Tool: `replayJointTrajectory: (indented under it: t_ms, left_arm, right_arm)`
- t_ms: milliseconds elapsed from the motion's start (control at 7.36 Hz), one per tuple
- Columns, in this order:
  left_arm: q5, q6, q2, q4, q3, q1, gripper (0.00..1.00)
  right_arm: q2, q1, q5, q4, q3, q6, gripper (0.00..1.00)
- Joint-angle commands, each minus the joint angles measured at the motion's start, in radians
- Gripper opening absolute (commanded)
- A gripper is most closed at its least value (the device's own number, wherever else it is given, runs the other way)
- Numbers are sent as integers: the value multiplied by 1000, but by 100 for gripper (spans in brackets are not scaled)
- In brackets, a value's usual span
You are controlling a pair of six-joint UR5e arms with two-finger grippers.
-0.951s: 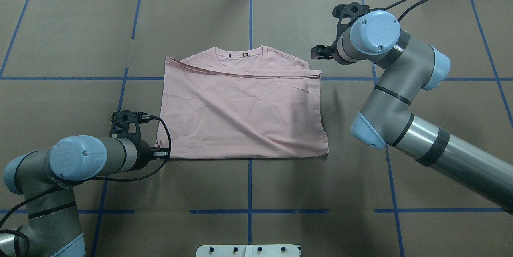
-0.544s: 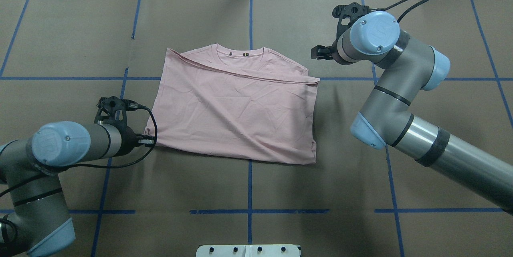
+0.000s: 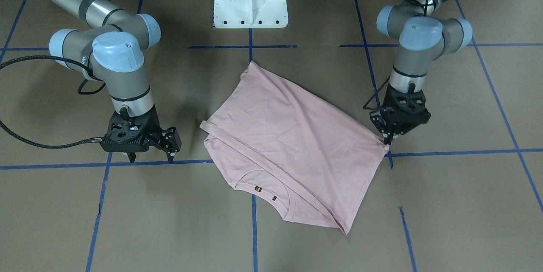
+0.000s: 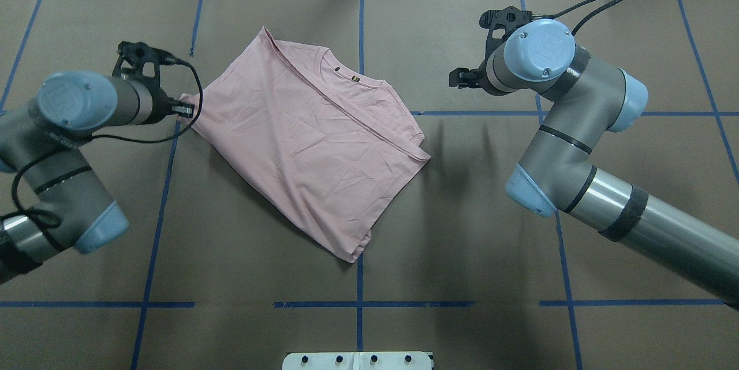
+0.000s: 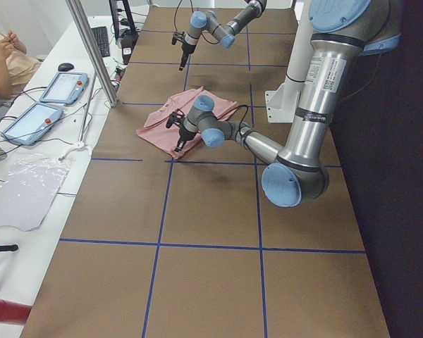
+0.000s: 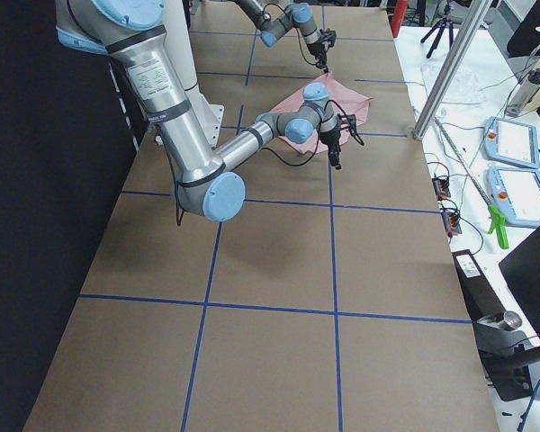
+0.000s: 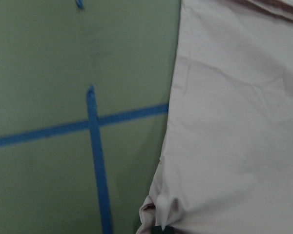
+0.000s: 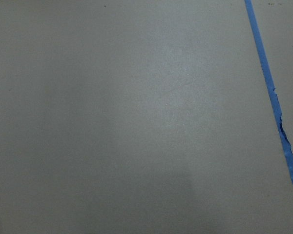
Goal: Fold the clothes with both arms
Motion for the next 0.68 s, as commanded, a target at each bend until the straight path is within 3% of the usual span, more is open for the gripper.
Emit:
replayJointTrajectory:
  t_ms: [0,272,408,544]
  left_arm:
    - [1,86,-254,-109,380,-119,0]
    - [50,114,-467,-264,741,-137,0]
    - [49,127,-474,-336,793,-137,0]
    - [41,158,-460,-344,789,-145,66]
  right_arm:
    - [-1,-3,-9,1,0,1,100]
    - [-1,-3,-15,1,0,1,100]
    - [-1,-5,-16,1,0,1,100]
    - [2,-8,-14,3,0,1,100]
